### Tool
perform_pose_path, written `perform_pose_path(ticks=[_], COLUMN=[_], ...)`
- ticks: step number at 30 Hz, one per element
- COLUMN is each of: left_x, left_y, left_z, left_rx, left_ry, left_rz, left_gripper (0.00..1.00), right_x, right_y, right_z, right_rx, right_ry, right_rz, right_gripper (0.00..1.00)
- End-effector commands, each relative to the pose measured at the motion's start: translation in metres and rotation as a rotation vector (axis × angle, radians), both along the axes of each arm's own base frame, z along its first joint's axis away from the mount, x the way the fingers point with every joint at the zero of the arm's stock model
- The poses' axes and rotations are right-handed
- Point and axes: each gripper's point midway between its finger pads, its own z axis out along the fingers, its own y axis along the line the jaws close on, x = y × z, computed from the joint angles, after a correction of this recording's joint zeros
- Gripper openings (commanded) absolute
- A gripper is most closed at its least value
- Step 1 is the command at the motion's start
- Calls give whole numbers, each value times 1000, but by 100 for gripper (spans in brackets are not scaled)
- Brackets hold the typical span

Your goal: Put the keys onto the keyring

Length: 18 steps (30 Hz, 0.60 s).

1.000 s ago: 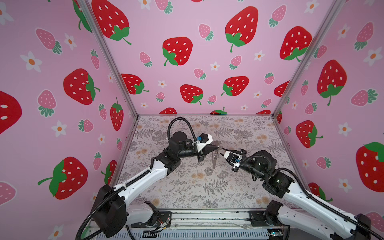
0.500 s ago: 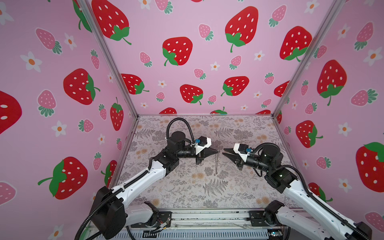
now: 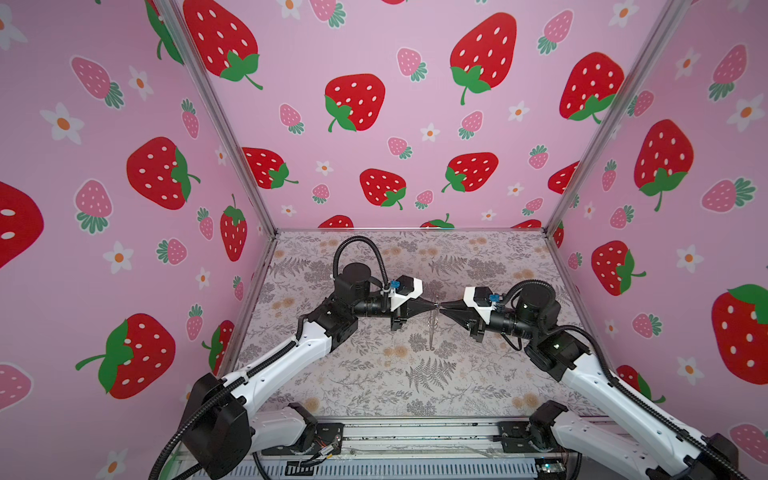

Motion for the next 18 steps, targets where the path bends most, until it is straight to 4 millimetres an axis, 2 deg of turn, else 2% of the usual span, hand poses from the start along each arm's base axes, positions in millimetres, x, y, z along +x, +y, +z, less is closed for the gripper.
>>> perform_pose_path(ticks=[1, 4, 6, 11, 18], left_x=[-7, -8, -8, -9, -10], left_y=[-1, -2, -3, -4, -5], left_z=[25, 26, 26, 27, 23], left_rx=[-40, -43, -45, -47, -35], left_ry=[-58, -58, -59, -63, -55], left_rz=[-44, -55, -60, -66, -76], left_gripper=[0, 0, 0, 0, 0], right_x=[2, 1, 7, 8, 7], right_y=[-1, -1, 4, 4, 3], right_z=[15, 16, 7, 5, 11], right_rx=[32, 36, 16, 9, 19], right_ry=[-34, -37, -8, -8, -28], right_rz=[-6, -3, -4, -8, -9], right_gripper=[17, 17, 17, 16, 5])
